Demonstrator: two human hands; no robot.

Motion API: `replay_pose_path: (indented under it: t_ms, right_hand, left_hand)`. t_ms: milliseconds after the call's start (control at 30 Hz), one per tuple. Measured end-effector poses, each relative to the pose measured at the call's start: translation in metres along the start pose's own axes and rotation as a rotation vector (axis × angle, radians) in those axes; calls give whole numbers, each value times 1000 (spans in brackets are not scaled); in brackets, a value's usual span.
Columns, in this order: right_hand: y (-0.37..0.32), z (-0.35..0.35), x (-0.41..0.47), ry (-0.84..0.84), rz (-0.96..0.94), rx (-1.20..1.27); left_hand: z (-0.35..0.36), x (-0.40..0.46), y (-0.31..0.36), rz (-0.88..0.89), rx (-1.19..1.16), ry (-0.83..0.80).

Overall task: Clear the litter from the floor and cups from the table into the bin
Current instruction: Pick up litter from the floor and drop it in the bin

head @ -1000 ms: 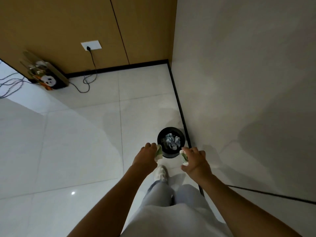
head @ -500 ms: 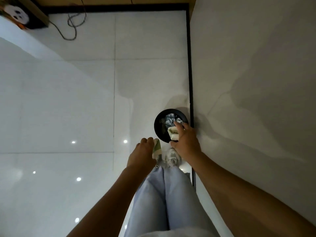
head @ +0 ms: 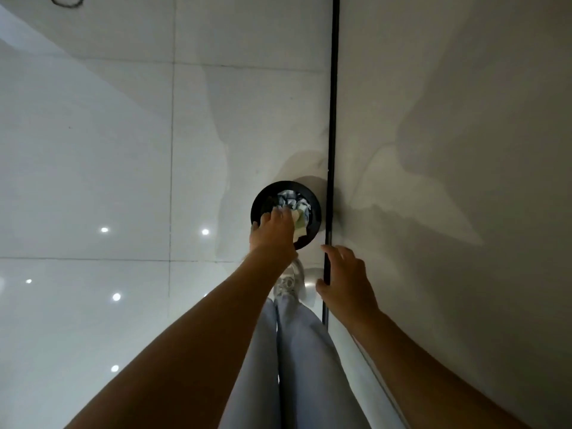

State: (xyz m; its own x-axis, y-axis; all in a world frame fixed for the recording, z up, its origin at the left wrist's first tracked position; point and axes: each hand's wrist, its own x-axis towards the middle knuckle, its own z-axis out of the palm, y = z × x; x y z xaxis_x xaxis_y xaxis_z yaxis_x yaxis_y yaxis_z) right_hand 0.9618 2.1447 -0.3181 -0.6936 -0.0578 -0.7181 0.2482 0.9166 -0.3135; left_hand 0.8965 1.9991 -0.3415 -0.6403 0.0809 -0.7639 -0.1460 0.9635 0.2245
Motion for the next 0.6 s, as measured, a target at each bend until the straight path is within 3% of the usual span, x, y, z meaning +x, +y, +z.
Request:
replay_pose_path:
  t_ms: [100, 200, 300, 600]
  right_hand:
    - [-2, -8, 0, 1, -9, -36]
    - [-18, -20, -1, 1, -52, -66]
    - [-51, -34, -7, -12, -147, -128]
    - [-176, -35, -75, -79, -524, -500]
  left_hand:
    - [-3, 3, 2, -68, 11, 3]
    - [-5, -21, -7, -74, -90, 120]
    - [-9, -65, -27, -89, -155, 234]
    - [-18, -212, -97, -326, -293, 360]
